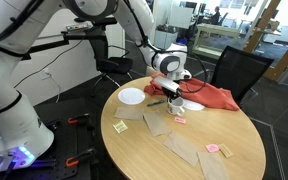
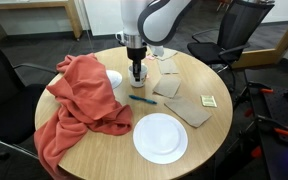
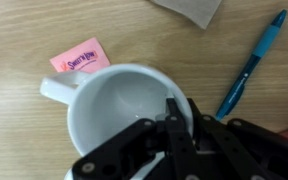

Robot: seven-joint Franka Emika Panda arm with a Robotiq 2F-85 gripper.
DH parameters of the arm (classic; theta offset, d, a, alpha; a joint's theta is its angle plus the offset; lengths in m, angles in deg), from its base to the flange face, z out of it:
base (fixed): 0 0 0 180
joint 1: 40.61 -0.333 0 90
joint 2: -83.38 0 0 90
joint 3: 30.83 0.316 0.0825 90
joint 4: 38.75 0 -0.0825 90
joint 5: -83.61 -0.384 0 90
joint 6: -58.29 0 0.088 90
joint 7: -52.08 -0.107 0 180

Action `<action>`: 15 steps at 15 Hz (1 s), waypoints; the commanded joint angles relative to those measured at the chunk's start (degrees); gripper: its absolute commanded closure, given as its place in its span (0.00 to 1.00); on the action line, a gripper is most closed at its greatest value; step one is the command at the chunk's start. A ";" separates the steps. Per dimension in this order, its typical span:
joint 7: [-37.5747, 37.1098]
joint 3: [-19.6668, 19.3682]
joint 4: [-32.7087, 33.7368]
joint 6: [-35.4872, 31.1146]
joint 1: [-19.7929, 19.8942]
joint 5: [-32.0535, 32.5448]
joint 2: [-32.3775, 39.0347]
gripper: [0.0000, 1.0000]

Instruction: Move the cup to the left, then pick the marker and put it in the cup

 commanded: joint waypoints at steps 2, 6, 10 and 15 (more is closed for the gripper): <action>-2.52 -0.65 2.91 3.19 -0.29 1.28 0.54 0.97; -3.46 -1.08 2.91 3.88 -0.20 1.18 0.47 0.97; -3.89 -1.51 2.10 4.31 -0.43 1.57 -0.16 0.62; -4.10 -1.05 -0.59 2.85 -0.29 1.36 -3.01 0.25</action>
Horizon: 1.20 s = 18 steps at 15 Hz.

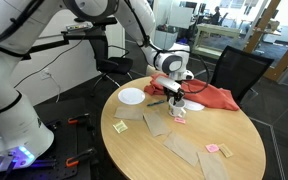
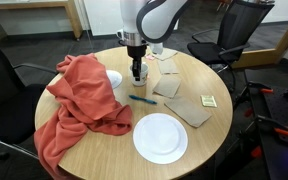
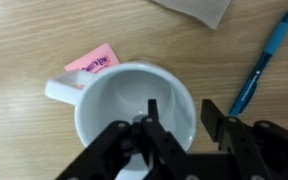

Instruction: Move the cup to the left, then pick the marker and put it in the cup

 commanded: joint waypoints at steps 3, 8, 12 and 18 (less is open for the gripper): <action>-1.98 0.30 -4.35 2.08 -0.18 0.84 -6.75 0.03; -3.01 0.34 -9.91 5.48 -0.62 1.11 -14.27 0.00; -4.94 0.47 -17.67 5.60 -1.58 2.04 -21.94 0.00; -11.40 1.59 -27.89 5.68 -3.15 2.53 -31.50 0.00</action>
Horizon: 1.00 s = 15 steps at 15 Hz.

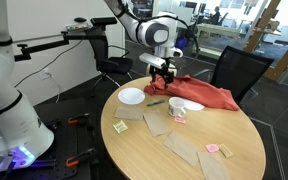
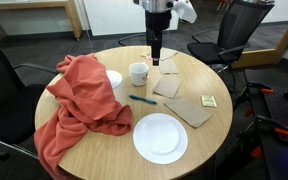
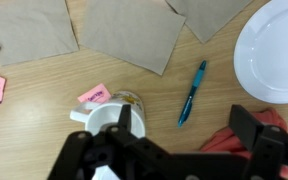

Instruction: Move the cup to the left, then pick the marker and put it in the cup

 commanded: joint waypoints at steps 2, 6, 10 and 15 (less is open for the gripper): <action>-5.55 1.30 -9.14 0.19 -0.94 0.22 -8.15 0.00; -7.31 2.94 -11.87 -2.21 -1.10 -1.25 -7.46 0.00; -7.19 3.96 -12.20 -6.88 -1.11 -2.38 -4.07 0.00; -7.33 4.20 -12.19 -14.91 -1.40 -2.68 0.58 0.00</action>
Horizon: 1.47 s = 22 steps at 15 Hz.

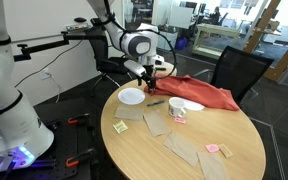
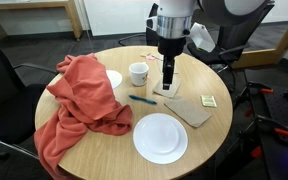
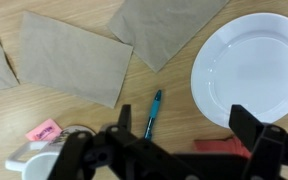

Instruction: Move the cup to the left, then pick the marker and put it in the cup

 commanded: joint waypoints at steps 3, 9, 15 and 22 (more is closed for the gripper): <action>-1.54 -0.24 0.80 -7.30 -0.68 -0.92 5.24 0.00; -6.64 -1.99 4.26 -12.75 -2.07 -1.46 11.73 0.00; -10.31 -3.51 9.56 -13.32 -2.83 -3.32 16.73 0.00; -11.59 -4.63 15.41 -12.44 -3.10 -4.86 21.55 0.00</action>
